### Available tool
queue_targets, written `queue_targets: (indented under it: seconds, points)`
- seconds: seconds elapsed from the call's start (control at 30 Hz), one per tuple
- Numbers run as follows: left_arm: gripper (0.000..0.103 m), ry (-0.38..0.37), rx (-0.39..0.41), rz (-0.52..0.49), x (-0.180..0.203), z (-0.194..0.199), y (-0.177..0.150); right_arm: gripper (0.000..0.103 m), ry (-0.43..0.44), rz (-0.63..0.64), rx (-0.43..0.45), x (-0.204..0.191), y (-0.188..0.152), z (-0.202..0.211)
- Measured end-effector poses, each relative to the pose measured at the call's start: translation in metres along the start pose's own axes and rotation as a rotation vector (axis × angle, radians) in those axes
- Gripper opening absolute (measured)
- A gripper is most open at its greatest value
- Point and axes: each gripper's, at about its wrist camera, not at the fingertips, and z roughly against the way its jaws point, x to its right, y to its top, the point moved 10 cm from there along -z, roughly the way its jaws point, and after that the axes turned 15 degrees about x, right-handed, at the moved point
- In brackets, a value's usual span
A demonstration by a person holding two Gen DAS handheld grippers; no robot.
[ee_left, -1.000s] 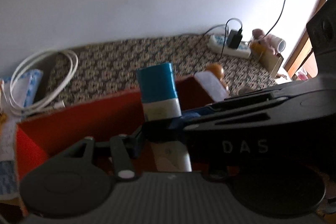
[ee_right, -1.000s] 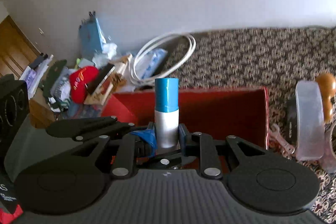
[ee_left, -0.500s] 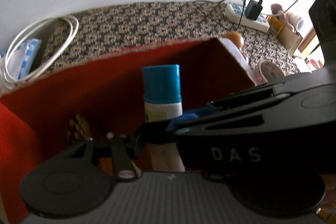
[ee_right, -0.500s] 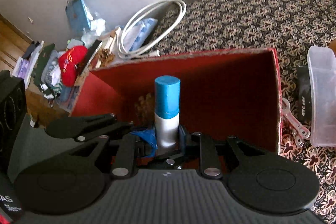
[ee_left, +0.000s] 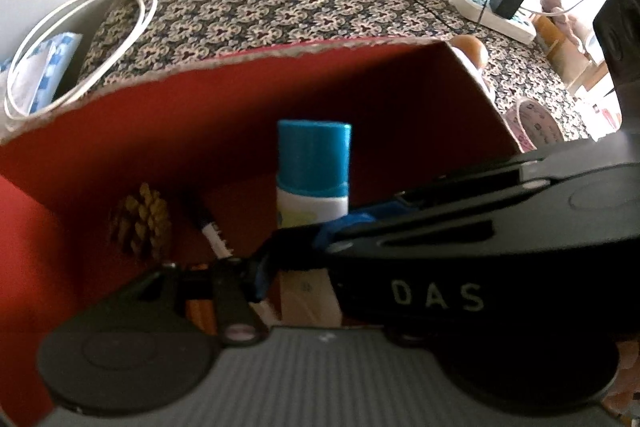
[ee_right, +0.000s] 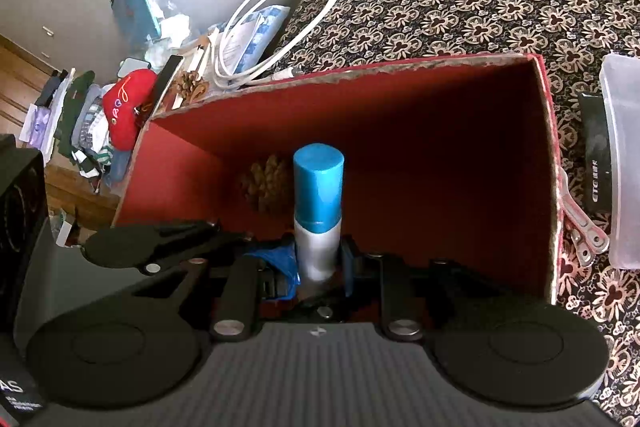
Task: Organize rigid objects
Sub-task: 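Lower the tube into the box and open the right gripper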
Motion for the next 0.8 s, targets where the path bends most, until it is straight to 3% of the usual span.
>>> queue_targets:
  seconds: [0.3,0.5,0.8]
  points:
    - [0.043,0.033,-0.027,0.046,-0.007,-0.003,-0.001,0.006,0.016,-0.004,-0.027,0.0,0.001,-0.009]
    - [0.04,0.036,-0.035,0.073,-0.009,-0.003,-0.003,0.008,-0.003,0.031,0.0,-0.001,0.001,-0.014]
    - [0.048,0.039,-0.005,0.081,-0.011,-0.001,0.001,0.008,-0.032,0.043,0.078,0.003,0.01,-0.011]
